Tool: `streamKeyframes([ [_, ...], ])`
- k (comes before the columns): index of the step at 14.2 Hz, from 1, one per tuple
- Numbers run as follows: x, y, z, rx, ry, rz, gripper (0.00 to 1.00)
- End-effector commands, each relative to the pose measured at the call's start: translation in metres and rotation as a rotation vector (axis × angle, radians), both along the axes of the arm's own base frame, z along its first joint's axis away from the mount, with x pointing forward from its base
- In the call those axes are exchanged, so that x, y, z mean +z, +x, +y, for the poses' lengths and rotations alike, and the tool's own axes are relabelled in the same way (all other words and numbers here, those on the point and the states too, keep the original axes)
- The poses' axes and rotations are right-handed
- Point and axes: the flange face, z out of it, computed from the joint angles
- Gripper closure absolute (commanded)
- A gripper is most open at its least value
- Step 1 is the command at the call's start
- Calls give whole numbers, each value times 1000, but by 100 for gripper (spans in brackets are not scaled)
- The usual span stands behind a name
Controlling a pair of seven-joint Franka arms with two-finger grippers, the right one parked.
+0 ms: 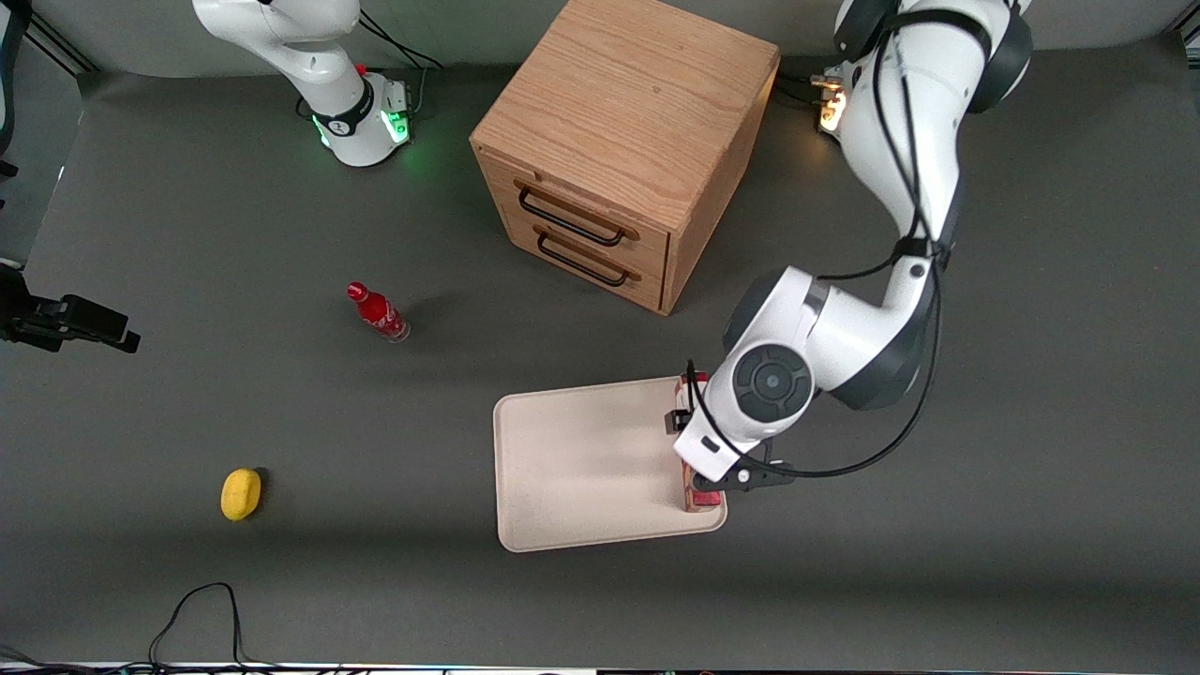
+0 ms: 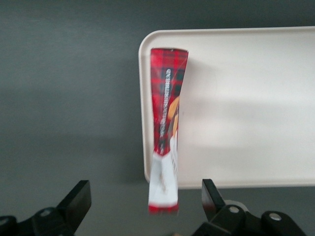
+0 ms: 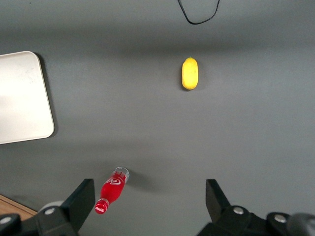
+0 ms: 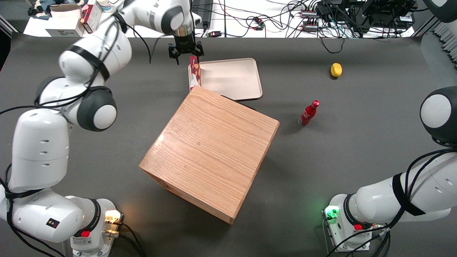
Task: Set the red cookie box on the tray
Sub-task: 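Open the left gripper and raise it away from the box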
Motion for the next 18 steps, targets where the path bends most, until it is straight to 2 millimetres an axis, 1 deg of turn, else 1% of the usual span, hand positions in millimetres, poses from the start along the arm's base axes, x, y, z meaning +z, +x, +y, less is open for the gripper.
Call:
streamKeyframes([
  [1,87,-31,13,-3,36,-7,0],
  [2,116,-40,21,-4,39,-11,0],
  [3,138,-49,29,-4,51,-8,0],
  [4,152,-55,37,-1,61,-3,0],
  [6,166,-59,79,14,70,3,0],
  [7,175,-67,97,-10,69,-1,0],
  [8,179,-70,126,-13,72,2,0],
  [10,180,-80,167,-42,70,-3,0],
  [11,180,-84,195,-44,65,-14,0],
  [13,182,-94,242,-68,53,-27,0],
  [15,187,-94,284,-93,39,-24,0],
  [18,188,-90,317,-71,25,-28,0],
])
